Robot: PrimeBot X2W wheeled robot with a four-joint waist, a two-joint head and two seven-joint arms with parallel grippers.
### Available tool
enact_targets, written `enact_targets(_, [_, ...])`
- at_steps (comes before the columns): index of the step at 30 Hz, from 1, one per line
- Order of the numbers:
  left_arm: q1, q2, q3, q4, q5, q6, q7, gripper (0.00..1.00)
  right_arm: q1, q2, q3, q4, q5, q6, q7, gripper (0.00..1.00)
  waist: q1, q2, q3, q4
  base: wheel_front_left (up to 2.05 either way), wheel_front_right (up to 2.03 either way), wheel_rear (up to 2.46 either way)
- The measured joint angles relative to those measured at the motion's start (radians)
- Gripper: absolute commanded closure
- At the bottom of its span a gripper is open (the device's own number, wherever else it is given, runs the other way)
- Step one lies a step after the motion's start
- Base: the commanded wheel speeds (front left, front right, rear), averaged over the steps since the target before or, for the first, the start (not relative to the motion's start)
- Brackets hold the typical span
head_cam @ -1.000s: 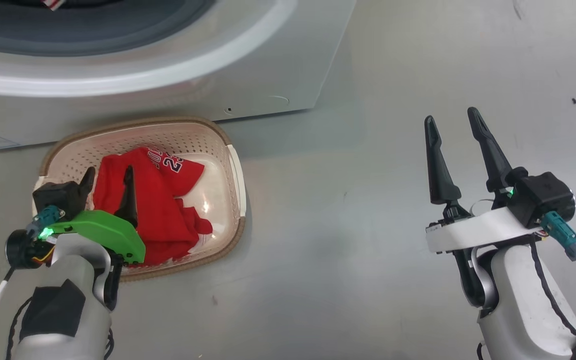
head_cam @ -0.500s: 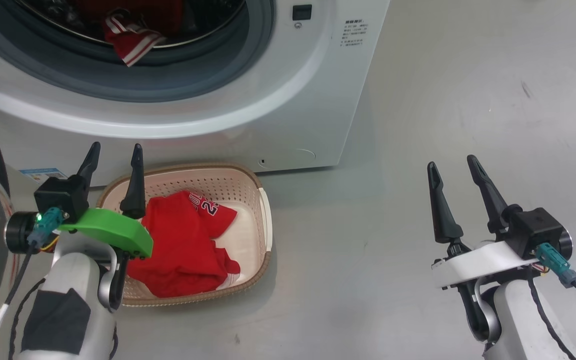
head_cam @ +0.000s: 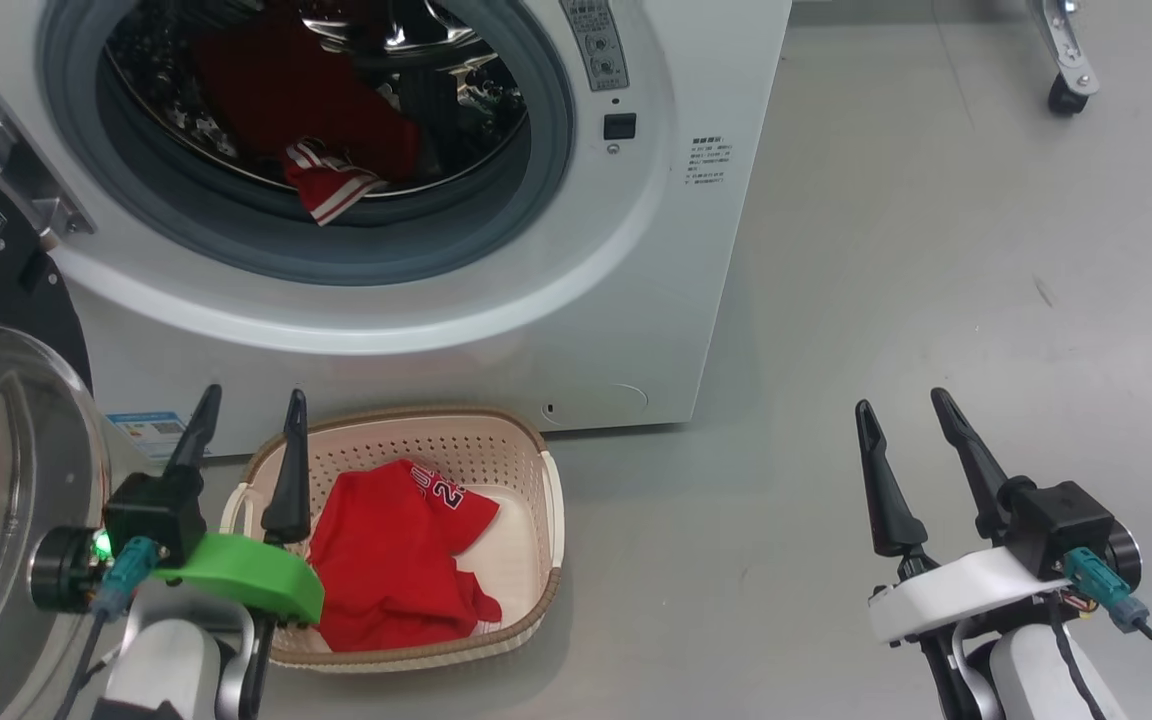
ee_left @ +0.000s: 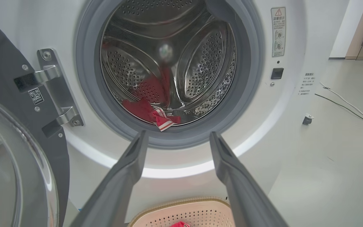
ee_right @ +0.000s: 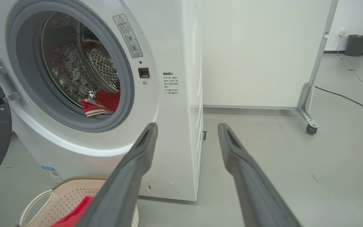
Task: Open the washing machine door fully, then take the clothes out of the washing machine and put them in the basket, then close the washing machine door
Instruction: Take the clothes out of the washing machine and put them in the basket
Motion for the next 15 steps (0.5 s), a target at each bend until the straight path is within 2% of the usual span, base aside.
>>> enact_targets(15, [0.234,-0.002,-0.048,-0.097,0.013,0.02,0.0,0.0,0.099,0.003,-0.004,0.004,0.0,0.001,0.0,0.0,0.0,0.0,-0.111,0.013,0.0,0.0,0.0])
